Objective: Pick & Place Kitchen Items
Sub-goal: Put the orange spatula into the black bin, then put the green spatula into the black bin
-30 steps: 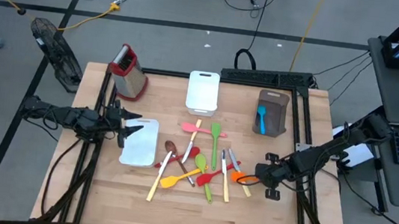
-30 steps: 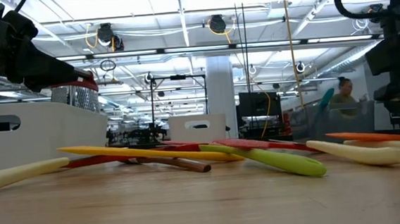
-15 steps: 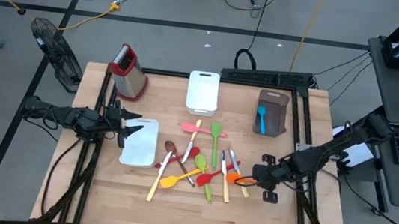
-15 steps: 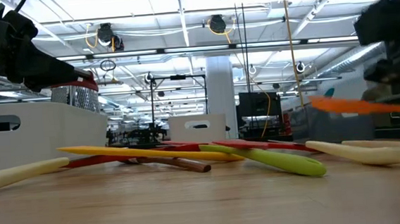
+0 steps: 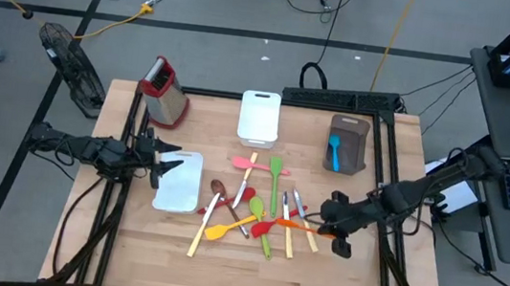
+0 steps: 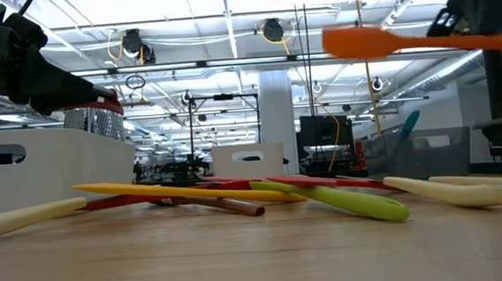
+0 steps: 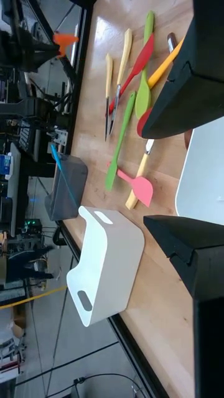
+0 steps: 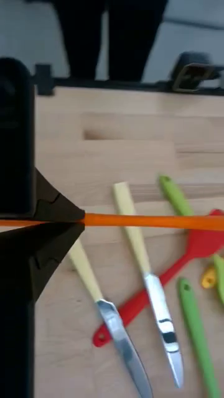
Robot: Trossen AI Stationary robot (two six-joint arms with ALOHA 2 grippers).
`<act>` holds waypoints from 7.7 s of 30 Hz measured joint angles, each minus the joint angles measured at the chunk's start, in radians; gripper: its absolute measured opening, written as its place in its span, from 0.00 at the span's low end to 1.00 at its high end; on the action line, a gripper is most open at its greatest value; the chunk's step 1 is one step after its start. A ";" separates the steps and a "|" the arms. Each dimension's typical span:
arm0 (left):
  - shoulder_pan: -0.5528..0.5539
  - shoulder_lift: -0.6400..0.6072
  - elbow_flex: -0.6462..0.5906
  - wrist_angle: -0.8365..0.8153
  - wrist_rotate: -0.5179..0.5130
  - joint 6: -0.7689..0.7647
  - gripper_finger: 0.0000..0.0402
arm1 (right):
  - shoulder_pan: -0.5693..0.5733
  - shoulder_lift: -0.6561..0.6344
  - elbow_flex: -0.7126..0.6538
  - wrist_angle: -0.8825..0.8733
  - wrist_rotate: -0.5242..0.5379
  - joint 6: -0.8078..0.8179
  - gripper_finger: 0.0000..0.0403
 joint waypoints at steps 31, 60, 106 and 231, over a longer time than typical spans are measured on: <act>0.000 0.000 0.000 0.000 0.001 0.027 0.54 | -0.175 0.161 0.000 -0.019 -0.147 -0.149 0.31; 0.000 0.000 0.000 0.000 0.000 0.026 0.54 | -0.201 0.491 0.000 -0.039 -0.067 -0.298 0.57; 0.000 0.000 0.000 -0.002 0.001 0.029 0.54 | -0.202 -0.017 -0.096 -0.078 -0.038 0.168 0.09; 0.000 0.000 0.000 0.001 0.000 0.126 0.54 | -1.431 -0.288 -0.093 -0.053 -0.752 0.445 0.19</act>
